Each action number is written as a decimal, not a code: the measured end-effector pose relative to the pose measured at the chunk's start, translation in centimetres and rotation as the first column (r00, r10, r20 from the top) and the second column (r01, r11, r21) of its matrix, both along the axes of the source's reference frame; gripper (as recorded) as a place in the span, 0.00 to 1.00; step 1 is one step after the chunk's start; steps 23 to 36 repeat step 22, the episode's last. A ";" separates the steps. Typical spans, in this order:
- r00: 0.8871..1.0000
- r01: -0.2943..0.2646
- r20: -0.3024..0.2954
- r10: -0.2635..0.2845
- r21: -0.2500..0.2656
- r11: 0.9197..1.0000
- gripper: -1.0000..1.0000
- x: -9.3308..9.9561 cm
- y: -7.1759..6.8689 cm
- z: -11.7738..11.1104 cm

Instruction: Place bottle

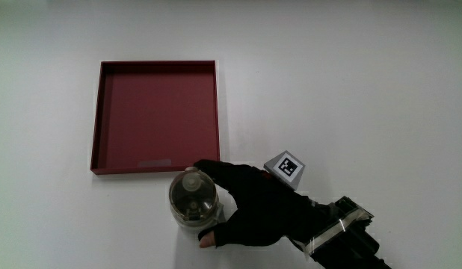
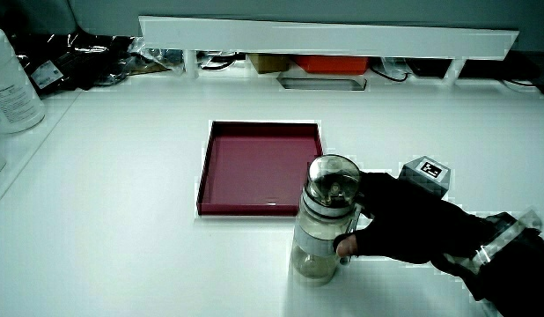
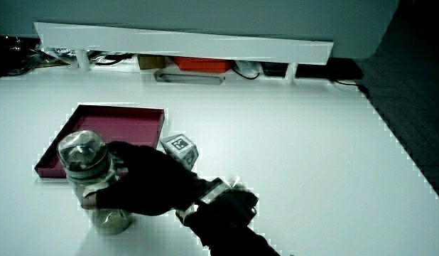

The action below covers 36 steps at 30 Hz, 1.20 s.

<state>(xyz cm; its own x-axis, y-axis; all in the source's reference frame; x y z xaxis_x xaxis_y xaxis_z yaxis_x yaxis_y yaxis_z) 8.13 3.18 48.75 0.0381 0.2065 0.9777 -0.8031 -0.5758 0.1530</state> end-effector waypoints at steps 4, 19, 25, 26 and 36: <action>0.999 -0.031 0.026 0.032 -0.026 0.999 0.06 0.9 -0.5 -1.1; 0.987 0.016 -0.159 -0.018 -0.010 1.000 0.00 5.8 -6.1 -7.7; 0.975 0.015 -0.221 -0.004 0.045 0.999 0.00 7.1 -7.2 -7.8; 0.975 0.015 -0.221 -0.004 0.045 0.999 0.00 7.1 -7.2 -7.8; 0.975 0.015 -0.221 -0.004 0.045 0.999 0.00 7.1 -7.2 -7.8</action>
